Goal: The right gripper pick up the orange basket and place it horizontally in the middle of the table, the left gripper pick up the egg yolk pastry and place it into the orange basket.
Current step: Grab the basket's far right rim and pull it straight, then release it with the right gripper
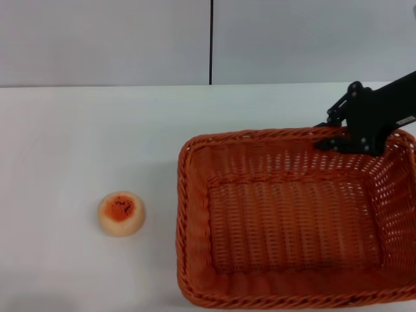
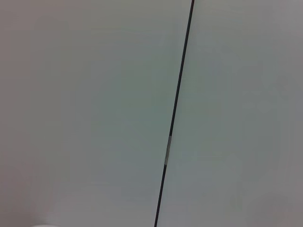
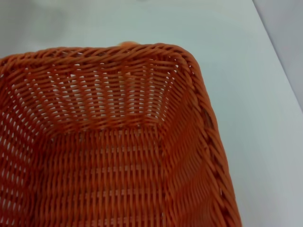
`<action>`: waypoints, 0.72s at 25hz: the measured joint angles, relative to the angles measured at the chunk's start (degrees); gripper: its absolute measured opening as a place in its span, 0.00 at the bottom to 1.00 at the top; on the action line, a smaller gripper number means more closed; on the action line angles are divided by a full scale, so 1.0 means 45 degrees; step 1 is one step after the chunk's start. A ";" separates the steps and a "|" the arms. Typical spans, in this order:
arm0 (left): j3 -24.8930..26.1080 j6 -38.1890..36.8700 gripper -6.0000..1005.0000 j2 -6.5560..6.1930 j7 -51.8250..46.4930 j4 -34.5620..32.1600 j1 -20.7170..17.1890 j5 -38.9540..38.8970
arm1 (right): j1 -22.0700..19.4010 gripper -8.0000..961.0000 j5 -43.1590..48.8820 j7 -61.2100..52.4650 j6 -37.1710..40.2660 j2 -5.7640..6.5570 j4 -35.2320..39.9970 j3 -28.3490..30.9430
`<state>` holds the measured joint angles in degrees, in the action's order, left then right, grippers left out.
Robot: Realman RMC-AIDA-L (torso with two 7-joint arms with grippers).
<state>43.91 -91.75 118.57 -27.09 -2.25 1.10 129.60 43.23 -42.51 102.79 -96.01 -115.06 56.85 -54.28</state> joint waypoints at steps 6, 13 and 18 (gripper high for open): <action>0.0061 0.0031 0.81 -0.0023 0.0005 0.0014 0.0093 -0.0084 | 0.0074 0.29 -0.0038 0.0185 0.0423 -0.0270 -0.0264 0.0108; 0.0069 0.0366 0.81 -0.0040 0.0005 0.0009 0.0401 -0.0085 | -0.0009 0.31 -0.0252 -0.0712 0.0948 -0.0440 -0.0197 0.0285; 0.0065 0.0414 0.81 -0.0076 0.0005 -0.0008 0.0483 -0.0092 | -0.0101 0.32 -0.0223 -0.0788 0.1036 -0.0684 0.0127 0.0108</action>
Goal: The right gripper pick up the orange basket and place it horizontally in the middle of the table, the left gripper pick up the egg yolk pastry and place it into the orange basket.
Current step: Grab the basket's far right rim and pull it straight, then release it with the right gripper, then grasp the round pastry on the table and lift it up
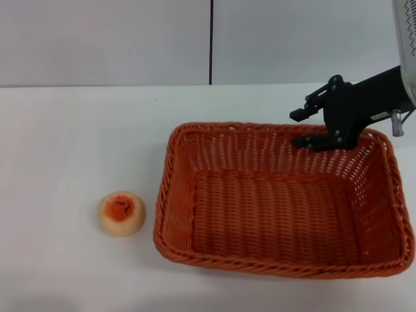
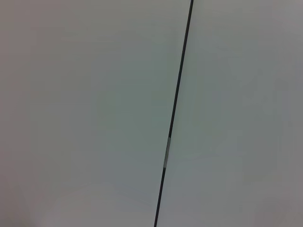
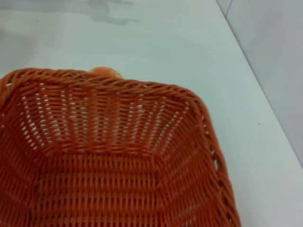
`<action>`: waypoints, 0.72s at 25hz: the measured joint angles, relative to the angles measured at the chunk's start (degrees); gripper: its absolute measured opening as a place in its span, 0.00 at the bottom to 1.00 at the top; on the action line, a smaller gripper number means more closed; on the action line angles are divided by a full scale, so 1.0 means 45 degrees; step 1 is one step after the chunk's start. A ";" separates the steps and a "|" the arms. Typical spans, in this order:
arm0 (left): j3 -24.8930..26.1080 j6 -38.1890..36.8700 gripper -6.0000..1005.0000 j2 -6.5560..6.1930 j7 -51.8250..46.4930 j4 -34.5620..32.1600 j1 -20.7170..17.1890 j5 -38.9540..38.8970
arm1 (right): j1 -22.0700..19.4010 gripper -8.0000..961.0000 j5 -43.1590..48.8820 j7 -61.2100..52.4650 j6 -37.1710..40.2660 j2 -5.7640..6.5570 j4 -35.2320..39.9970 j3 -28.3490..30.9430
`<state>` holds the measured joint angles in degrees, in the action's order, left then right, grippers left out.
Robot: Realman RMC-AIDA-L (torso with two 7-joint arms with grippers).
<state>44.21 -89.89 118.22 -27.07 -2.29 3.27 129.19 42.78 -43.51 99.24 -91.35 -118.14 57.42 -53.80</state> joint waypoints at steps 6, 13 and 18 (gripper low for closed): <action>-0.0002 0.0070 0.81 -0.0022 -0.0015 -0.0138 0.0109 0.0006 | -0.0311 0.55 -0.0499 0.0019 0.0178 -0.0156 0.0790 0.0032; -0.2551 -0.0376 0.80 -0.0320 -0.1438 -0.1368 0.0456 0.0275 | -0.2203 0.65 -0.5196 -0.0952 0.0130 -0.0179 0.2603 0.1593; -0.5650 -0.1699 0.80 -0.0251 -0.2330 -0.3441 0.1102 0.0281 | -0.4479 0.65 -1.0265 -0.1506 0.0280 -0.0177 0.2190 0.2562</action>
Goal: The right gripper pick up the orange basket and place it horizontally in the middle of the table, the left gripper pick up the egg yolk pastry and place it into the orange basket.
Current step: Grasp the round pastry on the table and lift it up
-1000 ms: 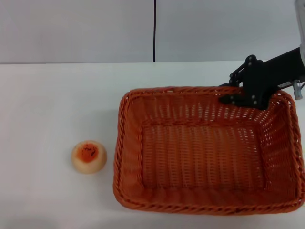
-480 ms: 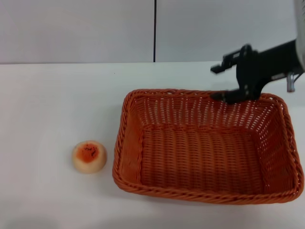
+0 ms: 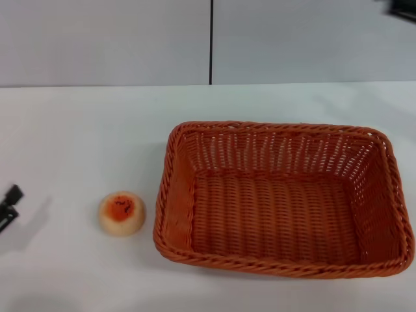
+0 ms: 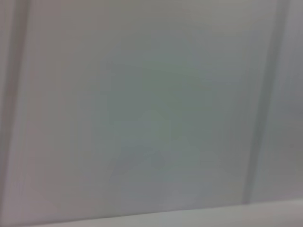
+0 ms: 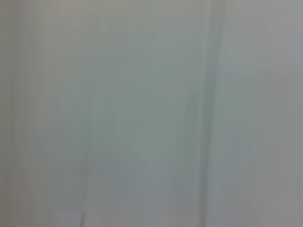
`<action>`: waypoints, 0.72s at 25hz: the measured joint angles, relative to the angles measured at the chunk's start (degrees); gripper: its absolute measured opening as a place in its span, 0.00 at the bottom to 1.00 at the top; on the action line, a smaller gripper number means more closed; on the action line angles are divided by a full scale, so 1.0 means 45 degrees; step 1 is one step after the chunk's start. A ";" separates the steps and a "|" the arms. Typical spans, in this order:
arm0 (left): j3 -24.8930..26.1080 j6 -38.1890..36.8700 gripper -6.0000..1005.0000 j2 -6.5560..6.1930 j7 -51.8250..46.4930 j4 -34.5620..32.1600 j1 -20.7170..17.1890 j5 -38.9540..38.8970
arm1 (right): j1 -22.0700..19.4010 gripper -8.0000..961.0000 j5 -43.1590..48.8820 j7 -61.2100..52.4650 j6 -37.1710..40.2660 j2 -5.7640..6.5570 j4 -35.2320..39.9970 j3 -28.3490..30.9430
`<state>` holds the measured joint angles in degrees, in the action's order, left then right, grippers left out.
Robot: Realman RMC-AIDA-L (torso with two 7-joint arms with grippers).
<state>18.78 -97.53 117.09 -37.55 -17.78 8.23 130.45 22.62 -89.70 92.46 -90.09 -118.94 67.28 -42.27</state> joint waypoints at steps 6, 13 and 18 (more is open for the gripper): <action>-0.2260 -0.0602 0.79 0.0135 -0.0087 -0.0800 0.0768 0.0001 | -0.2642 0.65 -0.4333 0.1031 -0.0226 -0.0008 -0.2442 0.0101; -0.3633 -0.0236 0.79 0.0216 -0.0104 -0.0508 0.1372 -0.0006 | -0.3277 0.65 -0.4645 0.1237 -0.0516 -0.0011 -0.3368 0.0683; -0.4915 0.0678 0.79 0.0263 -0.0052 0.0051 0.1610 -0.0006 | -0.3336 0.65 -0.4617 0.1334 -0.0625 0.0011 -0.3843 0.0963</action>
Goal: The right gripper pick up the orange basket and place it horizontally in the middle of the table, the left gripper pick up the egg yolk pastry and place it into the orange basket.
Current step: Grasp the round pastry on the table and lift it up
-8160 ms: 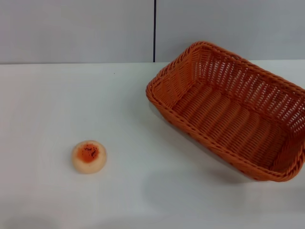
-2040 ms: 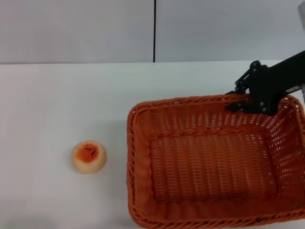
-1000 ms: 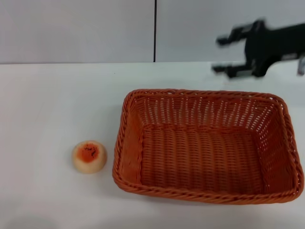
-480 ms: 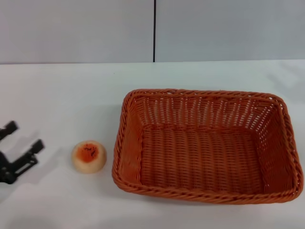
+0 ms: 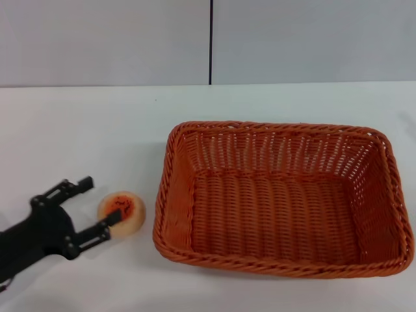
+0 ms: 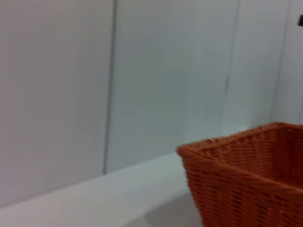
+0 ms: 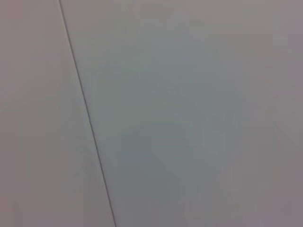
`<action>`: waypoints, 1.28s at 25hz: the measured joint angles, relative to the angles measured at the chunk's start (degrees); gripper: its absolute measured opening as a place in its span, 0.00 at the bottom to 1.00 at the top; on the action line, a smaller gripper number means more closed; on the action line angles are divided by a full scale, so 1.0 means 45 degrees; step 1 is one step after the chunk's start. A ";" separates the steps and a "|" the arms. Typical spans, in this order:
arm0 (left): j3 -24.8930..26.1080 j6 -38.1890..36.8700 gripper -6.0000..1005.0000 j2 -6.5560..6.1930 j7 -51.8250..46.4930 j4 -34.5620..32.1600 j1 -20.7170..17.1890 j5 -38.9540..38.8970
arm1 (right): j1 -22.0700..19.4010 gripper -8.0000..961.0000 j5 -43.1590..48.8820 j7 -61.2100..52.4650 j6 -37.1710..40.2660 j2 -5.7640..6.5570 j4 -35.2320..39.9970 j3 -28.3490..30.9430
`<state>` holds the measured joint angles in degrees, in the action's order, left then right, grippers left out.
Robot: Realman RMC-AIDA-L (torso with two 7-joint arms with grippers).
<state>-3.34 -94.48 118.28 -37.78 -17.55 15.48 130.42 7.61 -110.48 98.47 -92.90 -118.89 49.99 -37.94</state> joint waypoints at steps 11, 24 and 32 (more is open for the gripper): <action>-0.0744 0.0890 0.78 0.0017 0.0518 0.0934 -0.0018 0.0012 | 0.0155 0.65 0.0100 0.0380 0.0118 0.0012 -0.0507 0.0123; -0.0691 0.2174 0.77 0.0016 0.1173 0.1679 0.0296 -0.0099 | 0.0160 0.65 0.0100 0.0382 0.0026 0.0035 -0.0522 0.0131; -0.0721 0.2502 0.62 0.0010 0.1231 0.1665 0.0210 -0.0085 | 0.0142 0.65 0.0098 0.0387 0.0041 0.0071 -0.0865 0.0173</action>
<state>-6.58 -83.22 118.32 -32.24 -10.05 16.42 130.04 8.25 -110.04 100.21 -92.72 -118.57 46.09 -37.16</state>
